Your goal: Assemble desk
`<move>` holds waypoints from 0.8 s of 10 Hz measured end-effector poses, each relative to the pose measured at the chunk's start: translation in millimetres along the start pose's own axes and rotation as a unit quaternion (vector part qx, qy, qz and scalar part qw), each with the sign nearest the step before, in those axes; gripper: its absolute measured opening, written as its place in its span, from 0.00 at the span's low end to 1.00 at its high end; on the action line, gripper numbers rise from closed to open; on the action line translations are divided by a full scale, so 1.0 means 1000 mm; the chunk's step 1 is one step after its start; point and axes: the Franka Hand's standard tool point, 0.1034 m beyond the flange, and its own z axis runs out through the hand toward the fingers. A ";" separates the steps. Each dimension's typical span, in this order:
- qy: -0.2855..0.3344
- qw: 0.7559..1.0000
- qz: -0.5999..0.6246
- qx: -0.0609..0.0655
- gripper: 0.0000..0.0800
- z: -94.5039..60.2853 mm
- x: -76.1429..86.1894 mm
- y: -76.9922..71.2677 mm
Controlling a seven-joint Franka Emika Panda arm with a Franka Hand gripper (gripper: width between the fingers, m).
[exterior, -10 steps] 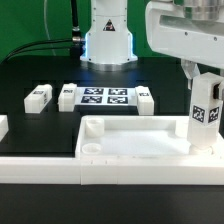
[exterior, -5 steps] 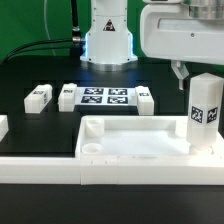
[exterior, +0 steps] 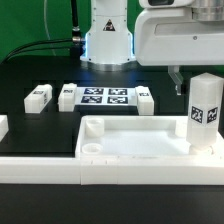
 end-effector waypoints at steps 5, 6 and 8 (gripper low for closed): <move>0.012 0.966 -0.258 -0.008 0.81 -0.001 0.004 0.001; 0.015 0.960 -0.280 -0.008 0.81 0.001 0.004 0.002; 0.010 0.957 -0.291 -0.008 0.53 0.007 0.004 0.006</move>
Offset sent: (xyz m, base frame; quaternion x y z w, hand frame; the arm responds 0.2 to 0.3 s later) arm 0.0013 -0.0003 0.0064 -0.0182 0.0234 -0.2472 0.9685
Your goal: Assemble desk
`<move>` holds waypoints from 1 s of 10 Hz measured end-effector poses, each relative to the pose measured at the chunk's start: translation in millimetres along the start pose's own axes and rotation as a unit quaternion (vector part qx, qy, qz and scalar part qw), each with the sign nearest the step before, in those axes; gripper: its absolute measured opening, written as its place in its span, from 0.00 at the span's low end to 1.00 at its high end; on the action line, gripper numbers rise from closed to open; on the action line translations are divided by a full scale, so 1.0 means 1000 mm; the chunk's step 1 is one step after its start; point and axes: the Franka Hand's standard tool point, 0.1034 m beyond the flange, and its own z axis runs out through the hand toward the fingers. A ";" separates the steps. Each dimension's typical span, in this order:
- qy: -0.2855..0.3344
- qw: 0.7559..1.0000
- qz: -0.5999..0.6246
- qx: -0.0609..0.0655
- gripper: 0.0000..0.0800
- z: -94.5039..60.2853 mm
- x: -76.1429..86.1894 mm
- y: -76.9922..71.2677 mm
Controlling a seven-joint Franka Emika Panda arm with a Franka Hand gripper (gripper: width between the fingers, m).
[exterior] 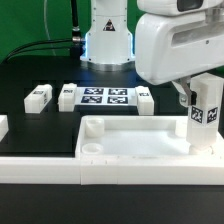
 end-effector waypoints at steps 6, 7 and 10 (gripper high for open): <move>0.003 0.999 0.041 -0.001 0.36 -0.001 0.000 0.001; 0.007 0.997 0.083 0.001 0.36 -0.001 0.000 0.001; 0.014 0.966 0.259 0.004 0.36 0.001 -0.001 0.005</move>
Offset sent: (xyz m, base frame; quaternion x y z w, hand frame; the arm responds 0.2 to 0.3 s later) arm 0.0000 0.0000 0.0000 0.0000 0.0000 0.0000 1.0000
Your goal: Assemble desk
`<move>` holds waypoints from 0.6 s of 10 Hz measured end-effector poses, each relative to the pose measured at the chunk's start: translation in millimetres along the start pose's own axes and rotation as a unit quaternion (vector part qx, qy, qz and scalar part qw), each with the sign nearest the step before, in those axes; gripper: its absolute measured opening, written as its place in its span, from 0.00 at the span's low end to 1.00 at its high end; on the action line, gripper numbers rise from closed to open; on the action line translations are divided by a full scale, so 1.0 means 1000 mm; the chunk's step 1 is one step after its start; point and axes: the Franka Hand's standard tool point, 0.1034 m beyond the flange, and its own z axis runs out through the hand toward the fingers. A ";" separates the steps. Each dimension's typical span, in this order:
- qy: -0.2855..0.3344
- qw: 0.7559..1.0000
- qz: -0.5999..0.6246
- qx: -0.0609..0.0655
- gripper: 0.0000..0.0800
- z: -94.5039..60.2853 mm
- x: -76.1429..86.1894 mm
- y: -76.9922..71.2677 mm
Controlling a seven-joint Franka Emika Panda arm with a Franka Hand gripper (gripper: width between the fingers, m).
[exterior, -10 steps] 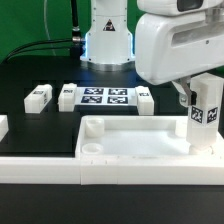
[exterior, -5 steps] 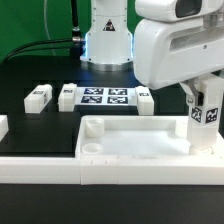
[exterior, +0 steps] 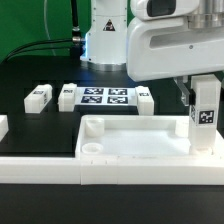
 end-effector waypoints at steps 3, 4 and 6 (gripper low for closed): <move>0.001 0.994 0.110 -0.001 0.36 0.000 0.001 0.002; 0.001 0.992 0.128 -0.001 0.36 0.000 0.001 0.002; 0.003 0.977 0.211 -0.001 0.36 0.000 0.001 0.003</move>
Offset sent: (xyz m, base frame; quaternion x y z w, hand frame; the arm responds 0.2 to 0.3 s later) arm 0.0000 0.0000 0.0000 0.0000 0.0000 0.1296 0.9916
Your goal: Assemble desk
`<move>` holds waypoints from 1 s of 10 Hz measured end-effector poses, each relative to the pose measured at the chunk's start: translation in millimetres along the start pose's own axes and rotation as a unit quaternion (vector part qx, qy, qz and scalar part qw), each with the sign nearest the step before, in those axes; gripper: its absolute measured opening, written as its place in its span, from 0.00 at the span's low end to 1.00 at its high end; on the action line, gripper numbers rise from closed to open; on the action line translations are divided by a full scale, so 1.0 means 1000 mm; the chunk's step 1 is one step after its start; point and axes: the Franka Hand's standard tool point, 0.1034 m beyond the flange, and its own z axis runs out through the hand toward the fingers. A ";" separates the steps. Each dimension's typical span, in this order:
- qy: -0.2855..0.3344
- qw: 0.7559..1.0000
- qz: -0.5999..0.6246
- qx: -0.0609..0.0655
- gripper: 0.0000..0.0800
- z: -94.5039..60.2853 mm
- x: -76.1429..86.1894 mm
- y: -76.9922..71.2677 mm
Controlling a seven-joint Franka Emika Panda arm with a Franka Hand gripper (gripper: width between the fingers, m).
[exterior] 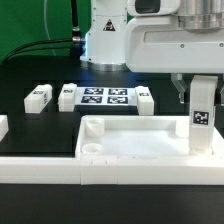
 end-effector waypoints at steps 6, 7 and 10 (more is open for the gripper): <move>-0.011 0.926 0.376 0.016 0.36 0.001 -0.003 0.003; -0.016 0.917 0.399 0.018 0.36 0.001 -0.003 0.004; -0.017 0.897 0.441 0.018 0.36 0.002 -0.004 0.002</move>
Offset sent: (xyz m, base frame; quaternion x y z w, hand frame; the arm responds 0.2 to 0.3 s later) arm -0.0173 -0.0033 -0.0094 -0.0011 -0.0450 0.3977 0.9164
